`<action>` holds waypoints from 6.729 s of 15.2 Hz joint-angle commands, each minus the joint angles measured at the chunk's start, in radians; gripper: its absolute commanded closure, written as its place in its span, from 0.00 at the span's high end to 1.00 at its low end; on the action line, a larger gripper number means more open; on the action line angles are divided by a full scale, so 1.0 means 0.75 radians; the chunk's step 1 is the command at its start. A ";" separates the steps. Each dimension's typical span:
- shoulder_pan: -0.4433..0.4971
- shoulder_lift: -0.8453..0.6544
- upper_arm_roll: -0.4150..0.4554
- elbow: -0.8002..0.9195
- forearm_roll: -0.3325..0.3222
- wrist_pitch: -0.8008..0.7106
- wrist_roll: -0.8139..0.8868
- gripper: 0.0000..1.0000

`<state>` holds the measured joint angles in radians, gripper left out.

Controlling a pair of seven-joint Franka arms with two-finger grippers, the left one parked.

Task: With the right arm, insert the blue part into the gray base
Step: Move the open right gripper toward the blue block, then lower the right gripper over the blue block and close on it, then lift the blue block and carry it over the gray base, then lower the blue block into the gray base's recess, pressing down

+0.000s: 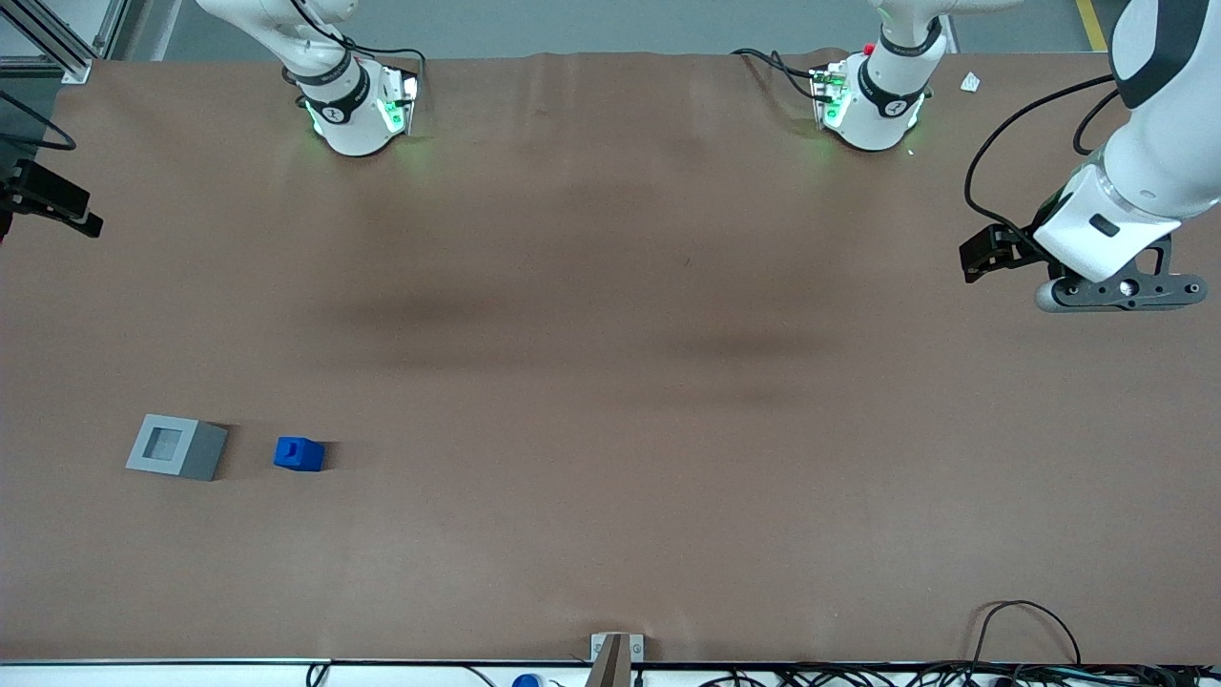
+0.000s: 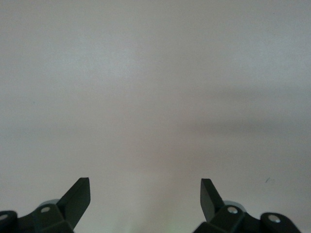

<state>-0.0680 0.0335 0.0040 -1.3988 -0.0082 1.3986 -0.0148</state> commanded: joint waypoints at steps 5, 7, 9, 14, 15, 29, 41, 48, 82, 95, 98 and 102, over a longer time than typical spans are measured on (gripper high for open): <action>-0.034 0.068 0.013 -0.143 0.003 0.219 -0.017 1.00; -0.032 0.072 0.013 -0.217 0.003 0.315 -0.017 1.00; -0.030 0.082 0.011 -0.284 0.003 0.407 -0.015 1.00; -0.036 0.235 0.011 -0.295 0.042 0.479 0.097 1.00; -0.030 0.268 0.011 -0.295 0.042 0.483 0.118 1.00; 0.042 0.632 0.011 -0.297 0.033 0.882 0.196 1.00; 0.050 0.773 0.011 -0.358 0.021 1.150 0.216 1.00; 0.068 0.804 0.011 -0.358 -0.005 1.203 0.194 1.00; -0.046 0.686 0.015 -0.205 0.015 0.894 0.073 0.01; -0.312 0.685 0.015 -0.160 0.040 0.851 -0.113 0.01; -0.312 0.706 0.013 -0.164 0.025 0.853 -0.117 0.01; -0.314 0.737 0.011 -0.170 0.013 0.855 -0.160 0.01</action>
<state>-0.2889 0.5777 0.0008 -1.5296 0.0082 2.0437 -0.1052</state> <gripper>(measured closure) 0.489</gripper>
